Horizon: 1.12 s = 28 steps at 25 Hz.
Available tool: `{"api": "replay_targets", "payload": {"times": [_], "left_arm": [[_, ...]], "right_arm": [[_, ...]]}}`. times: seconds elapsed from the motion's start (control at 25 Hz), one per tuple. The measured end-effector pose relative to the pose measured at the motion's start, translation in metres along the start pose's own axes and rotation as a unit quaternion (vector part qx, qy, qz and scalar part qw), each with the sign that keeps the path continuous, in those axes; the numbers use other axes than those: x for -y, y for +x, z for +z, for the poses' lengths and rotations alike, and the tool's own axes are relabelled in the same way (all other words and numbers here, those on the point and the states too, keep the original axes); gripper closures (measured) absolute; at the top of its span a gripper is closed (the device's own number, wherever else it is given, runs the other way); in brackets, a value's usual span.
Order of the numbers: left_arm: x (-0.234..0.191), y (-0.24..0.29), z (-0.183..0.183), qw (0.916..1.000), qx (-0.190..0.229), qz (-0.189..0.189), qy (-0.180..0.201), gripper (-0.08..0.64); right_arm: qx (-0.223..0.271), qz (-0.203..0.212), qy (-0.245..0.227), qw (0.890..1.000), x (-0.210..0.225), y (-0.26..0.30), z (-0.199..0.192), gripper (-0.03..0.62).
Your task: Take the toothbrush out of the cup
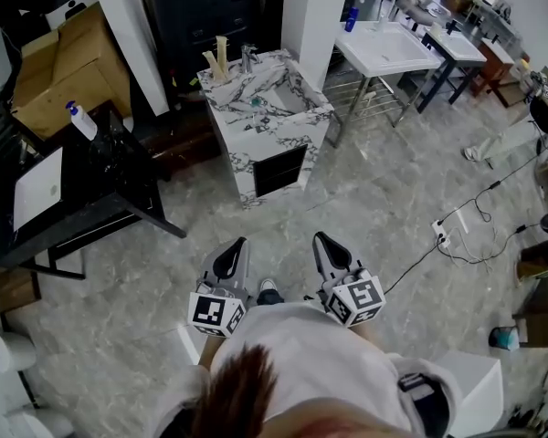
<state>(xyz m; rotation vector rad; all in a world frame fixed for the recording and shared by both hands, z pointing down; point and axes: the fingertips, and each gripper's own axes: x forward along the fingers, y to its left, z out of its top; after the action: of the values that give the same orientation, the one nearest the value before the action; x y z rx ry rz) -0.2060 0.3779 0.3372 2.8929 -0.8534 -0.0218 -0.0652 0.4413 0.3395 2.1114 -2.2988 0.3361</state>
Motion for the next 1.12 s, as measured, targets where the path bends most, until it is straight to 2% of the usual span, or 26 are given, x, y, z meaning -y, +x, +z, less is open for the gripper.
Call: {"api": "replay_targets", "payload": {"times": [0.28, 0.72, 1.12], "left_arm": [[-0.028, 0.009, -0.004, 0.9996, 0.000, -0.006, -0.027, 0.545], [-0.057, 0.015, -0.010, 0.9986, -0.003, 0.027, -0.045, 0.545], [-0.081, 0.065, 0.000, 0.9978, -0.004, 0.051, -0.044, 0.545]], "right_arm": [[-0.004, 0.003, -0.001, 1.000, -0.005, 0.032, -0.001, 0.571], [-0.011, 0.022, -0.006, 1.000, -0.004, 0.069, 0.000, 0.571], [-0.016, 0.042, 0.003, 0.999, 0.032, 0.125, 0.011, 0.571]]}}
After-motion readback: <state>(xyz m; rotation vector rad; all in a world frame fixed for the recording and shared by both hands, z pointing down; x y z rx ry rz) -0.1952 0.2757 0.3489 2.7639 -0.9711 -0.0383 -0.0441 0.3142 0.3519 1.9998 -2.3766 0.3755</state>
